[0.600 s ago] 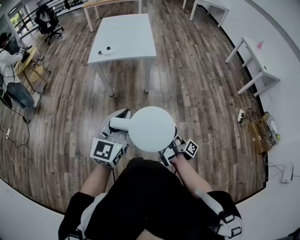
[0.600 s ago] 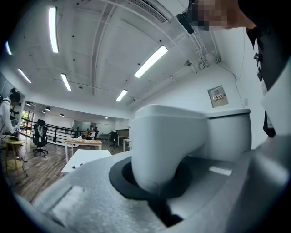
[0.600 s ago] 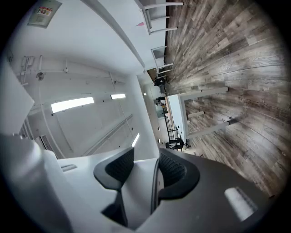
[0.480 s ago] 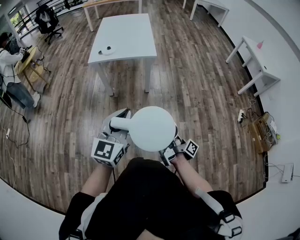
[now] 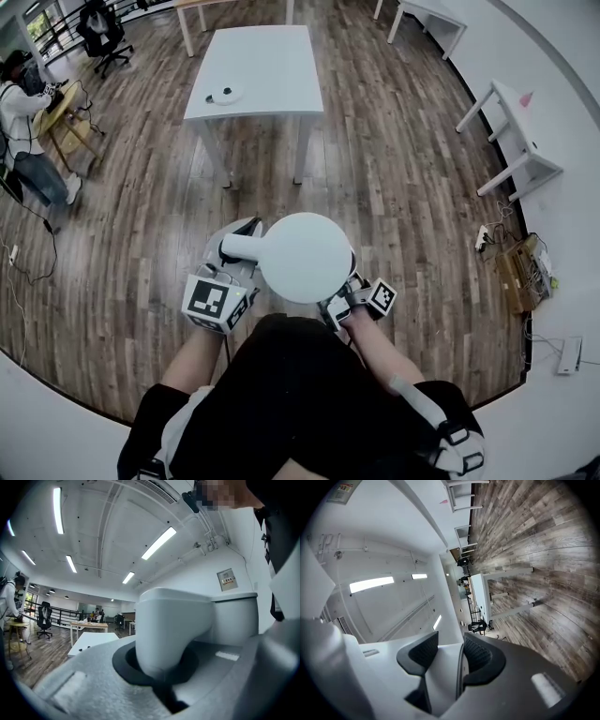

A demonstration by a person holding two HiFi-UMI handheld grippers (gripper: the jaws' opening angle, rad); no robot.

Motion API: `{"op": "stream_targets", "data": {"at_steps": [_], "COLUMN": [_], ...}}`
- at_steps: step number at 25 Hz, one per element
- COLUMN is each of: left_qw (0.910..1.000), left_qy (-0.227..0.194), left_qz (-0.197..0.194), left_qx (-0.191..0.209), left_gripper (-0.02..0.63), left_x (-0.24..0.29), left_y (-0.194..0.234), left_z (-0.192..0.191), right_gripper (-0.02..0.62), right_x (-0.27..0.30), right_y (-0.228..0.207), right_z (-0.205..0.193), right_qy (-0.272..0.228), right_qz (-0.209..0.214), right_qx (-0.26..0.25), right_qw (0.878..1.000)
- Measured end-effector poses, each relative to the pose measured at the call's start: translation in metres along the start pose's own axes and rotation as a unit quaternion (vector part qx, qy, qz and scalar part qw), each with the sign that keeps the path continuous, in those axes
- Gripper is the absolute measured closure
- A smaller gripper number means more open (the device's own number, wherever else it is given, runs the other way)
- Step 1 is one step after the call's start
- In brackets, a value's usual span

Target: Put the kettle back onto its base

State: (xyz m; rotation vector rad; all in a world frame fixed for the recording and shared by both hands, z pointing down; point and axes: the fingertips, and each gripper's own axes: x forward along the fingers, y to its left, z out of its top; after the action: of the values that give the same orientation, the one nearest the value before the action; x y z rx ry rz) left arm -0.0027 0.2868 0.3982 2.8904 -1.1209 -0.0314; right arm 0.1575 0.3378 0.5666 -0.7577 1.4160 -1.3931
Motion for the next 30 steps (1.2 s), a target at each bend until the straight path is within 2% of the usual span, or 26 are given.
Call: {"op": "stream_targets", "data": {"at_steps": [5,21,25,30], "left_qw": [0.9999,0.9959,0.9950,0.9939], "left_qy": [-0.002,0.007,0.013,0.016], "left_qz": [0.011,0.089,0.098,0.108], "left_qx": [0.004,-0.016,-0.015,-0.011], "left_gripper": [0.604,0.604,0.604,0.604], "left_x": [-0.017,-0.103,-0.094,-0.065], "left_y": [0.020,0.114,0.128,0.137], "left_z": [-0.003,-0.014,-0.018,-0.018], "right_gripper": [0.422,0.420,0.420,0.422], "right_x": [0.018,0.086,0.102,0.127], "right_y": [-0.010,-0.049,-0.058,-0.062], "right_z": [-0.019,-0.117,-0.113,-0.086], "right_qy": [0.020,0.097,0.103,0.120], "right_qz": [0.006,-0.025,-0.027,-0.026], "right_qx": [0.003,0.028,0.035,0.029], "right_qw": [1.000,0.995,0.994,0.992]}}
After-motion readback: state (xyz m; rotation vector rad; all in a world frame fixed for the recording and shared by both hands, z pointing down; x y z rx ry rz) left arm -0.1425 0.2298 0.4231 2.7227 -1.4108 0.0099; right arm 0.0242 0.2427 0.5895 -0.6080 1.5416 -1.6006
